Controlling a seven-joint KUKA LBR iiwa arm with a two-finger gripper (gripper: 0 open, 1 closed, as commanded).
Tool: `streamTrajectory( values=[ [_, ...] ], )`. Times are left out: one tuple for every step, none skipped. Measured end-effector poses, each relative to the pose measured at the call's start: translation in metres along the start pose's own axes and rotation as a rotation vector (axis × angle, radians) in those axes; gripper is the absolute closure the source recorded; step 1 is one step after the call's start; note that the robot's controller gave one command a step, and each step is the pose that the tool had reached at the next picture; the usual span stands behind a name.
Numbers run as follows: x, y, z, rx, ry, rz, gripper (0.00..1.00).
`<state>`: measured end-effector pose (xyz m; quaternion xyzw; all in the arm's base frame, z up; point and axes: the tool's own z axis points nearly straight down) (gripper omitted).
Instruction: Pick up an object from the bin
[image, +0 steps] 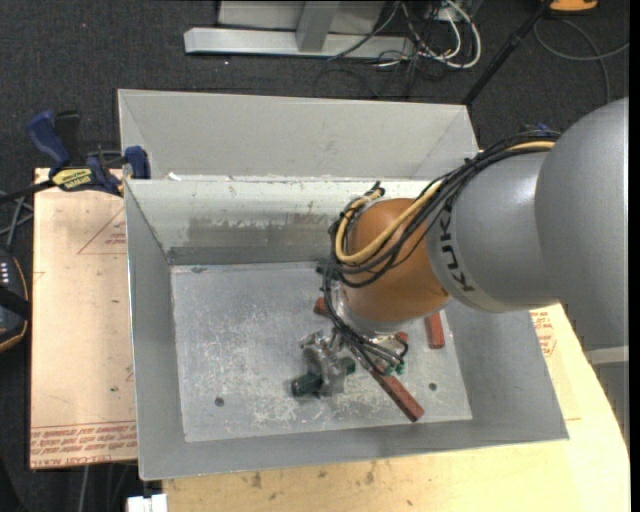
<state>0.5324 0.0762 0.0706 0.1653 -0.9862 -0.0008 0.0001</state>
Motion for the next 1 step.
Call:
streamTrajectory(
  values=[
    [-0.0183,-0.0040,-0.1409,0.001,-0.004,0.004,1.00]
  ],
)
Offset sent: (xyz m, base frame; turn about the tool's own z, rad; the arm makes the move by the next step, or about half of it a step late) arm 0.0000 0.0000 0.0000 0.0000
